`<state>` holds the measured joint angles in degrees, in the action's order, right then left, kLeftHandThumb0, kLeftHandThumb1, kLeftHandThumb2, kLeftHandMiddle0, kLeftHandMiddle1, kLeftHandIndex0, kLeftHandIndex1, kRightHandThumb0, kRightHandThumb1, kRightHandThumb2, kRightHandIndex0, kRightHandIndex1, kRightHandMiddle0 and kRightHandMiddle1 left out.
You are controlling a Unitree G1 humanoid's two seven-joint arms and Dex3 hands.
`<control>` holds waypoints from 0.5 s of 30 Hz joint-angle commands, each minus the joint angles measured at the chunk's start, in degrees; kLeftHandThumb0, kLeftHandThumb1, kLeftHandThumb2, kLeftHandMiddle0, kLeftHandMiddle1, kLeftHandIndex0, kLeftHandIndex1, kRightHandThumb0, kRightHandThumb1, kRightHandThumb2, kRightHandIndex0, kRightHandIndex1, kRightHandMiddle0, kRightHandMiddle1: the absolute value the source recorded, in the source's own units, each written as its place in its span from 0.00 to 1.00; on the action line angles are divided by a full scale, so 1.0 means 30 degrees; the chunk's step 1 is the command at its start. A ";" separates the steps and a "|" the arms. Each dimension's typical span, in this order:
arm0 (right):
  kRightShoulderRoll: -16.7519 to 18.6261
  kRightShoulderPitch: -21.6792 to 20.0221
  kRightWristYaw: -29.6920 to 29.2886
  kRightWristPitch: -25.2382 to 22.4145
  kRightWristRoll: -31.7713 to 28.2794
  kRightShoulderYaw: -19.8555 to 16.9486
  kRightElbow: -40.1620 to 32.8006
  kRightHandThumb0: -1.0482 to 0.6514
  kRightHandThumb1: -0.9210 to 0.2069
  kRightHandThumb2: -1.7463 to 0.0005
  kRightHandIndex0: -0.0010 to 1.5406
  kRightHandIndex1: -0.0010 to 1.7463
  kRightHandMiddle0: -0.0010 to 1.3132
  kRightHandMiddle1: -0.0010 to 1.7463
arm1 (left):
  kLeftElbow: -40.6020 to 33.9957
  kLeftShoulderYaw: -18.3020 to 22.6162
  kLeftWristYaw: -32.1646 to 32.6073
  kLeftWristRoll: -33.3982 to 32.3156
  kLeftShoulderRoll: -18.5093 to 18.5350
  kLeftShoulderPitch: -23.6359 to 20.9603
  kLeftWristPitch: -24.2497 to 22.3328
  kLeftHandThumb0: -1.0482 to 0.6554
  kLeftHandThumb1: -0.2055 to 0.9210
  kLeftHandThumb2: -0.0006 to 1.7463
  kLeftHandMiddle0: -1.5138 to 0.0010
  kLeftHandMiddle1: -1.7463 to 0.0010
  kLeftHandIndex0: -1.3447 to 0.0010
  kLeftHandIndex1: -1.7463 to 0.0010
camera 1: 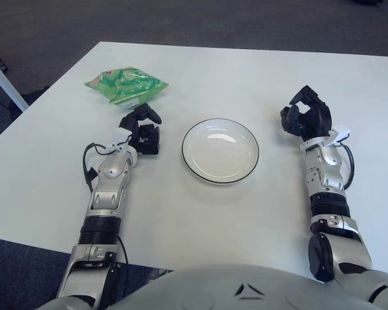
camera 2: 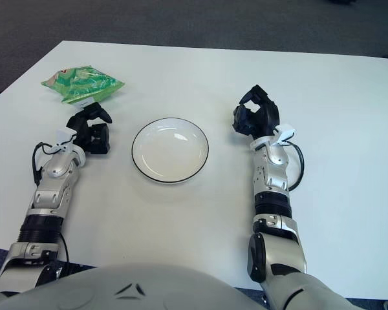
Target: Put the snack into the plate.
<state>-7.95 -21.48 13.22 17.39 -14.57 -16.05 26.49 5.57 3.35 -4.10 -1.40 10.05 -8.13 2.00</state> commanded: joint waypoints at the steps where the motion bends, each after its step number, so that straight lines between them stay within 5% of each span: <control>1: 0.0684 0.1466 0.0093 0.0171 -0.0305 -0.0016 0.0843 0.33 0.54 0.24 0.84 1.00 0.48 1.00 | 0.0757 -0.0340 0.0007 0.0185 -0.0469 0.1336 -0.0666 0.30 0.35 0.84 0.16 0.00 0.47 0.00; 15: 0.0646 0.1406 0.0277 0.0055 -0.0441 -0.0018 0.0974 0.33 0.56 0.23 0.84 1.00 0.49 1.00 | 0.0837 -0.0331 -0.0046 0.0127 -0.0440 0.1342 -0.0499 0.31 0.36 0.84 0.16 0.00 0.47 0.00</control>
<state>-7.95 -21.49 13.84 17.38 -15.04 -16.04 26.47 5.25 3.33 -4.09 -1.52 10.05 -7.93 1.86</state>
